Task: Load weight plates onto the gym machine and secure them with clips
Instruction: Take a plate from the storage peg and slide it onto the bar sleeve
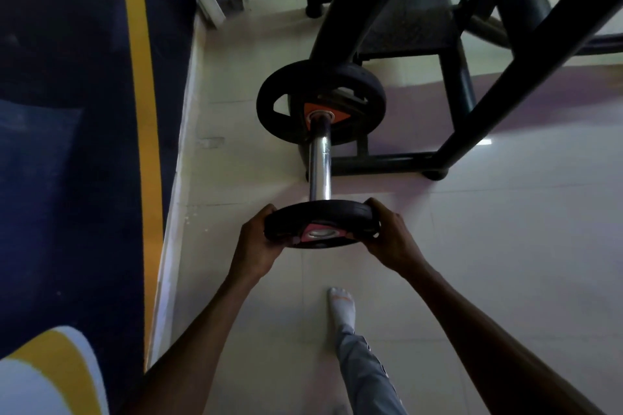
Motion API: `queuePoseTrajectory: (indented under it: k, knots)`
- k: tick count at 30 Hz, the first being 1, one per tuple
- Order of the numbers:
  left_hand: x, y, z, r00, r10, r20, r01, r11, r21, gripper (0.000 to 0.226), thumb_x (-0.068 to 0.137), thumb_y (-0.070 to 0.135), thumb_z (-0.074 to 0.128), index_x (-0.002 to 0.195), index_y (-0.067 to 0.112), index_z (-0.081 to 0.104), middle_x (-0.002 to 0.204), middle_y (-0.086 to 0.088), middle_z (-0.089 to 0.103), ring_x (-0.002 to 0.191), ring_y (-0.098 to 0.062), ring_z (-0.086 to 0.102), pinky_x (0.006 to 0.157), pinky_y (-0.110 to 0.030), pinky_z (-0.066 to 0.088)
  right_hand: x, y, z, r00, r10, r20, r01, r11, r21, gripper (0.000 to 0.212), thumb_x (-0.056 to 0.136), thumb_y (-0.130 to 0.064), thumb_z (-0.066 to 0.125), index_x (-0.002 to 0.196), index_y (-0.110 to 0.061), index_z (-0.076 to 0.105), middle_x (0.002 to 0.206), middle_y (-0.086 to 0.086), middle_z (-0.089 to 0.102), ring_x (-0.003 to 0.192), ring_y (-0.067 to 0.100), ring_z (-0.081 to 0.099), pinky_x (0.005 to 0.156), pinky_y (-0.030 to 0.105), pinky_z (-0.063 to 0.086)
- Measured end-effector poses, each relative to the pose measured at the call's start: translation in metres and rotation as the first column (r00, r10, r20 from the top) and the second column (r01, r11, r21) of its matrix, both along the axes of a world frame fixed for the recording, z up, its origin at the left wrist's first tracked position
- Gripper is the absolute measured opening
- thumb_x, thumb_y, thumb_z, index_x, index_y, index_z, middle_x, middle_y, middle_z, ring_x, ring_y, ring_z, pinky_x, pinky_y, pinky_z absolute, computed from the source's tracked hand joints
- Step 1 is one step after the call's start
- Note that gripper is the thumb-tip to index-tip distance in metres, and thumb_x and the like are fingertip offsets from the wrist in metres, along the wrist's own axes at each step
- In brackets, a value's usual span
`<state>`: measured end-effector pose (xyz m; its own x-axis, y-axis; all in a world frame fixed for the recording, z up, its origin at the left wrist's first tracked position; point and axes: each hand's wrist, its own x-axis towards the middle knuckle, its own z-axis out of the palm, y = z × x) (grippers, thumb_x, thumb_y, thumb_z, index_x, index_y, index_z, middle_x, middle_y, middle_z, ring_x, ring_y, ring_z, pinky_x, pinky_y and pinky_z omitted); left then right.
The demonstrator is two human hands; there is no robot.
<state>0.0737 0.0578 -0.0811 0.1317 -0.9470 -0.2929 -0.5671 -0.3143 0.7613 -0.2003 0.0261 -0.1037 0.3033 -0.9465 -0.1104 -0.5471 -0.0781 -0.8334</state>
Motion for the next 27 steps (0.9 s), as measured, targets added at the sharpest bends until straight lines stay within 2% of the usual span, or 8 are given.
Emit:
queuePoseTrajectory:
  k: [4, 8, 11, 14, 17, 19, 21, 27]
  knots:
    - [-0.019, 0.047, 0.033, 0.999, -0.023, -0.028, 0.021, 0.998, -0.067, 0.043, 0.069, 0.021, 0.094, 0.094, 0.019, 0.060, 0.088, 0.004, 0.072, 0.088, -0.017, 0.068, 0.073, -0.036, 0.055, -0.021, 0.050, 0.038, 0.999, -0.045, 0.018, 0.045, 0.999, -0.019, 0.038, 0.083, -0.013, 0.080, 0.113, -0.020, 0.056, 0.102, -0.013, 0.063, 0.087, -0.011, 0.061, 0.067, 0.006, 0.050]
    - [-0.050, 0.089, 0.089, 0.996, -0.075, -0.048, 0.064, 0.979, -0.196, 0.050, 0.070, 0.021, 0.095, 0.101, 0.014, 0.057, 0.090, 0.009, 0.069, 0.084, -0.002, 0.064, 0.067, -0.024, 0.051, -0.051, 0.101, 0.096, 0.988, -0.108, 0.111, 0.120, 0.986, -0.112, 0.051, 0.083, -0.008, 0.079, 0.127, -0.017, 0.054, 0.112, -0.018, 0.056, 0.102, -0.017, 0.057, 0.076, 0.007, 0.053]
    - [-0.079, 0.115, 0.139, 0.990, -0.112, -0.084, 0.084, 0.956, -0.282, 0.052, 0.074, 0.014, 0.093, 0.108, 0.007, 0.055, 0.094, 0.012, 0.065, 0.083, 0.011, 0.060, 0.068, -0.011, 0.047, -0.077, 0.140, 0.145, 0.967, -0.165, 0.196, 0.200, 0.964, -0.175, 0.054, 0.084, -0.009, 0.078, 0.129, -0.015, 0.050, 0.117, -0.010, 0.058, 0.105, 0.000, 0.062, 0.075, 0.019, 0.060]
    - [-0.117, 0.150, 0.203, 0.980, -0.161, -0.119, 0.103, 0.915, -0.391, 0.060, 0.076, 0.015, 0.090, 0.124, 0.011, 0.054, 0.111, 0.016, 0.065, 0.099, 0.019, 0.060, 0.082, -0.006, 0.047, -0.108, 0.189, 0.207, 0.924, -0.264, 0.276, 0.331, 0.915, -0.230, 0.049, 0.084, -0.004, 0.077, 0.125, -0.011, 0.052, 0.109, -0.002, 0.062, 0.099, 0.005, 0.066, 0.066, 0.017, 0.057]
    - [-0.156, 0.170, 0.258, 0.963, -0.231, -0.142, 0.138, 0.866, -0.480, 0.072, 0.077, 0.020, 0.090, 0.138, 0.014, 0.051, 0.124, 0.016, 0.065, 0.115, 0.015, 0.059, 0.096, -0.012, 0.049, -0.142, 0.225, 0.264, 0.884, -0.328, 0.334, 0.431, 0.849, -0.307, 0.057, 0.081, -0.003, 0.077, 0.132, -0.016, 0.052, 0.111, -0.001, 0.066, 0.099, 0.001, 0.064, 0.068, 0.016, 0.055]
    - [-0.184, 0.179, 0.291, 0.954, -0.275, -0.119, 0.171, 0.827, -0.535, 0.075, 0.076, 0.029, 0.091, 0.138, 0.019, 0.051, 0.128, 0.011, 0.066, 0.122, 0.005, 0.061, 0.100, -0.021, 0.051, -0.167, 0.244, 0.297, 0.868, -0.349, 0.354, 0.470, 0.808, -0.355, 0.061, 0.080, -0.005, 0.078, 0.133, -0.020, 0.052, 0.114, -0.002, 0.067, 0.104, 0.008, 0.065, 0.073, 0.024, 0.057]
    - [-0.213, 0.184, 0.322, 0.945, -0.309, -0.104, 0.193, 0.788, -0.585, 0.070, 0.074, 0.031, 0.092, 0.131, 0.030, 0.052, 0.125, 0.012, 0.065, 0.119, 0.009, 0.060, 0.098, -0.016, 0.049, -0.194, 0.259, 0.326, 0.847, -0.372, 0.380, 0.511, 0.766, -0.390, 0.062, 0.079, -0.010, 0.077, 0.133, -0.025, 0.051, 0.114, -0.006, 0.067, 0.106, 0.012, 0.065, 0.076, 0.034, 0.059]
    - [-0.303, 0.190, 0.401, 0.913, -0.399, -0.086, 0.239, 0.695, -0.678, 0.067, 0.076, 0.015, 0.090, 0.126, 0.030, 0.048, 0.118, 0.022, 0.060, 0.107, 0.023, 0.057, 0.088, -0.006, 0.049, -0.276, 0.273, 0.396, 0.814, -0.371, 0.446, 0.572, 0.647, -0.505, 0.066, 0.079, 0.003, 0.079, 0.136, -0.017, 0.052, 0.117, -0.012, 0.064, 0.108, -0.006, 0.060, 0.077, 0.013, 0.053]
